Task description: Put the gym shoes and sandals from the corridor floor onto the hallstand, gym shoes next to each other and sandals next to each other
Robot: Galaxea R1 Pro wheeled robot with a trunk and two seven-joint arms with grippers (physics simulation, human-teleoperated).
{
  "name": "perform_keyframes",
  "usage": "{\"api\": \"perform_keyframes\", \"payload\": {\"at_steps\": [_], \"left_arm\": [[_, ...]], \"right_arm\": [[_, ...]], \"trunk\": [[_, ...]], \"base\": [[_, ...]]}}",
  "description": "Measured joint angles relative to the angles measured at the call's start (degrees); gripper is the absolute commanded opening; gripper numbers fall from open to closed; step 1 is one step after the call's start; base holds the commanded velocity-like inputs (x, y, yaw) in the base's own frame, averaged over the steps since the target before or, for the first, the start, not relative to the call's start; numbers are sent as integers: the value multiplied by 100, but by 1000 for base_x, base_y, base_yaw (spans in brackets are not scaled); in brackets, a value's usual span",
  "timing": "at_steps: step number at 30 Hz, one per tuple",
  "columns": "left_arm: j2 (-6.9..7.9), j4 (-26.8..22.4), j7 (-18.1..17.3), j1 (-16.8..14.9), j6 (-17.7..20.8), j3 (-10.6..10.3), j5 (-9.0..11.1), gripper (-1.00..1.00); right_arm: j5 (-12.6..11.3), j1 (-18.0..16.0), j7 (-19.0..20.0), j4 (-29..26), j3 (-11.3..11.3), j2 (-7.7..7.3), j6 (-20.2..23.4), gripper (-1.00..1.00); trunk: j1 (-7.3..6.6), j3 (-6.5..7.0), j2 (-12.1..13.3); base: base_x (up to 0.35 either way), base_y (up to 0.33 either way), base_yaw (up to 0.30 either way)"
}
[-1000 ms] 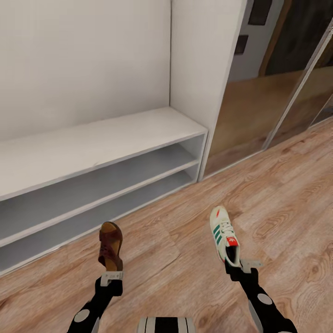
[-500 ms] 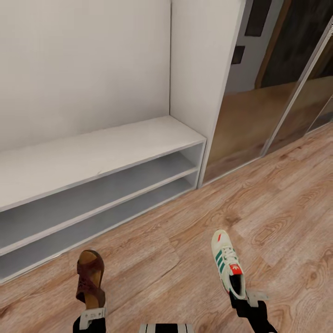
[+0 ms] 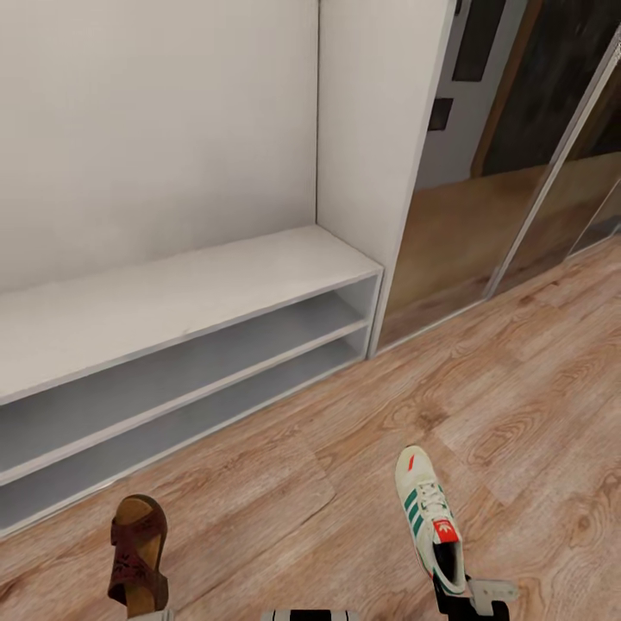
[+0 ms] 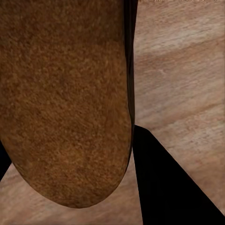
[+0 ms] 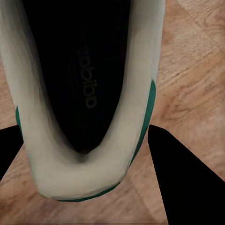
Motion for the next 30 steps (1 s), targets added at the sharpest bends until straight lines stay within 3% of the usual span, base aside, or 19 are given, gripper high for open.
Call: {"api": "perform_keyframes", "payload": {"at_steps": [8,24,30], "left_arm": [[6,124,4,9,-7,13,17,-100],[13,202,12,10,-7,23,20,-100],[15,202,19,11,-7,48,20,-100]], "right_arm": [[0,33,-3,145,1,9,-7,-100],[-5,38,-23,218,-8,21,1,-100],[1,35,-24,219,-8,31,1,-100]], "trunk": [[3,72,0],[4,150,0],[4,151,0]], "base": [[-126,0,0],[-326,65,1],[-335,119,160]]}}
